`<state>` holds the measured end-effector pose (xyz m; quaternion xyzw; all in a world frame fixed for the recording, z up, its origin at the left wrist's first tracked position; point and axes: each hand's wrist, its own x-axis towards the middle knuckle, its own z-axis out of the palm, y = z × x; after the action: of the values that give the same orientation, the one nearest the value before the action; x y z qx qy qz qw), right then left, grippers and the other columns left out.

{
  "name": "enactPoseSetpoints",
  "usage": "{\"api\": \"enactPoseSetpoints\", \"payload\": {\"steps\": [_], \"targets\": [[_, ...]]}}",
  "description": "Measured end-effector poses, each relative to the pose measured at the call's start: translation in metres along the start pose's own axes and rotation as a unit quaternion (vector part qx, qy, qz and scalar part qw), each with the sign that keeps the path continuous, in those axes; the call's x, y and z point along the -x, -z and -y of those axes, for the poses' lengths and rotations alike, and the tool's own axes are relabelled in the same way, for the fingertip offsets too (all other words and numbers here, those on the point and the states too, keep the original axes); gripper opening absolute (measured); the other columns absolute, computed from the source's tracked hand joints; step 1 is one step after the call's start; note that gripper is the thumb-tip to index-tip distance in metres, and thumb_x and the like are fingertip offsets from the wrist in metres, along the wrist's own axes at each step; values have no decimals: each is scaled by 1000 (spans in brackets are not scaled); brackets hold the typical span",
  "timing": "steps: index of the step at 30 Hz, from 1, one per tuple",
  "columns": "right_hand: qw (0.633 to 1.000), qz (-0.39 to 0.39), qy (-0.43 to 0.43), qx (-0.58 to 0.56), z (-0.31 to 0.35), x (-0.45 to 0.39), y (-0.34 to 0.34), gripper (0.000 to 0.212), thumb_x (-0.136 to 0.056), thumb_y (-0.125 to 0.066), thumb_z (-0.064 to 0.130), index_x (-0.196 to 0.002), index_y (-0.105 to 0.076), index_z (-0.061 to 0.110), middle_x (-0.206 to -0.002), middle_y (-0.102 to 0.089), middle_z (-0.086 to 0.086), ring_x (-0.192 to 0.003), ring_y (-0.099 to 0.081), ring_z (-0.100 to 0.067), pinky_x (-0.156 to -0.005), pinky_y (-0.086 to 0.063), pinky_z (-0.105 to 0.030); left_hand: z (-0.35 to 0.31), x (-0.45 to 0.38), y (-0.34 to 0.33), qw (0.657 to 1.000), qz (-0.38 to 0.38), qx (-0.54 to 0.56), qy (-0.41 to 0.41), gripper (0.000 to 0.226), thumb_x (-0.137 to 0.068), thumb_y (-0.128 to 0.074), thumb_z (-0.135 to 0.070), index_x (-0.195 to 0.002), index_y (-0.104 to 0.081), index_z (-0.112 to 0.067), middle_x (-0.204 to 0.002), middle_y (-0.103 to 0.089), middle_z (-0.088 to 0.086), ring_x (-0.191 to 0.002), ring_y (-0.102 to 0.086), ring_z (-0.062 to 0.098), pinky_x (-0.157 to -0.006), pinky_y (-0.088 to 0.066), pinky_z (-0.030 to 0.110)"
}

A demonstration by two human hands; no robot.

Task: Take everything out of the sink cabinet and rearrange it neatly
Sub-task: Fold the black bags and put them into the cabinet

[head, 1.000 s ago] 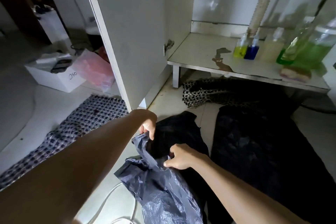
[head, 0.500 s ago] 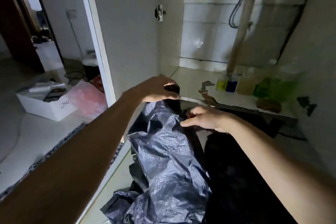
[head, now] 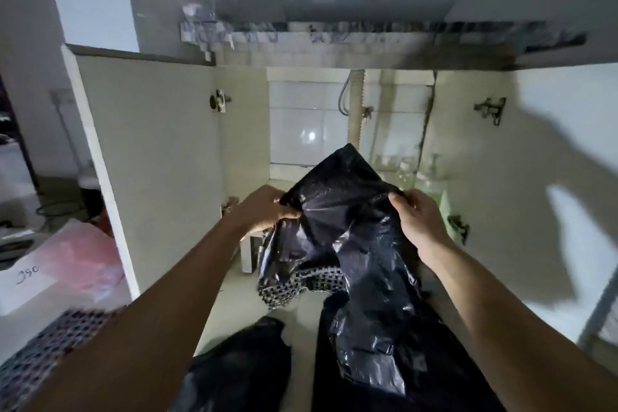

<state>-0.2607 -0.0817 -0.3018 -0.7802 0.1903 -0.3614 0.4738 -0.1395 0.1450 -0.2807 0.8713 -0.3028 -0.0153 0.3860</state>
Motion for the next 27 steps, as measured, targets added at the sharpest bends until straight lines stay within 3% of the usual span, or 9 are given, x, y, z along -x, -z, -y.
{"api": "enactPoseSetpoints", "payload": {"steps": [4,7,9,11,13,16,20,24,27], "targets": [[965,33,-11,260,-16,0,35,33,-89,-63,28,-112,-56,6,-112,-61,-14,-102,-57,-29,-76,-36,-24,-46,-9,-13,987,-120,-58,-92,20,-88,-59,-25,-89,-72,-10,-71,-64,2,-70,-57,19,-59,-38,20],[958,24,134,253,-5,6,48,72,-75,-78,26,-134,-41,7,-135,-46,-10,-124,-46,-25,-95,-30,-20,-83,-10,-34,981,-86,-52,-166,18,-89,-59,-16,-97,-74,-20,-71,-65,-3,-67,-59,14,-61,-43,21],[949,49,185,249,1,8,52,83,-71,-81,27,-139,-37,12,-141,-44,-6,-129,-42,-21,-109,-30,-30,-101,-10,-54,974,-52,-76,-208,22,-87,-61,-17,-102,-74,-25,-86,-72,-2,-81,-64,17,-80,-49,33],[942,62,182,275,-1,8,55,64,-74,-79,27,-130,-49,15,-127,-58,-4,-119,-53,-22,-101,-40,-36,-114,-11,-72,957,-34,-121,-260,22,-88,-62,-20,-106,-73,-28,-99,-72,-4,-98,-62,17,-96,-42,40],[938,38,168,301,-8,8,58,31,-82,-72,24,-108,-64,9,-99,-70,-8,-96,-65,-28,-76,-43,-27,-123,-10,-84,943,-51,-141,-296,28,-86,-65,-22,-112,-70,-30,-111,-67,-5,-111,-56,15,-106,-31,43],[951,-41,158,263,-16,5,66,23,-86,-66,18,-104,-69,4,-93,-73,-13,-86,-67,-29,-65,-40,-23,-113,-16,-96,955,-87,-142,-244,76,-76,-74,-40,-143,-37,-32,-148,-37,-1,-139,-30,19,-113,-9,62],[977,-85,116,159,-15,-4,70,21,-87,-66,16,-104,-67,5,-96,-71,-11,-90,-65,-26,-76,-45,-29,-84,-21,-105,995,-51,-24,-80,141,-53,-85,-53,-151,12,-23,-160,0,6,-146,-11,32,-114,-15,62],[997,-62,44,23,-16,-10,67,11,-85,-66,14,-90,-65,5,-85,-69,-15,-83,-65,-34,-76,-49,-44,-49,-23,-113,994,76,78,-16,143,-54,-89,-45,-151,14,-22,-158,-21,4,-142,-27,29,-115,-26,46],[997,-32,2,-65,-12,-8,64,6,-86,-64,10,-86,-67,4,-84,-68,-18,-79,-64,-31,-82,-51,-49,-31,-20,-118,984,141,105,5,125,-53,-89,-44,-149,-10,-31,-150,-38,0,-135,-40,24,-111,-35,44]]}}
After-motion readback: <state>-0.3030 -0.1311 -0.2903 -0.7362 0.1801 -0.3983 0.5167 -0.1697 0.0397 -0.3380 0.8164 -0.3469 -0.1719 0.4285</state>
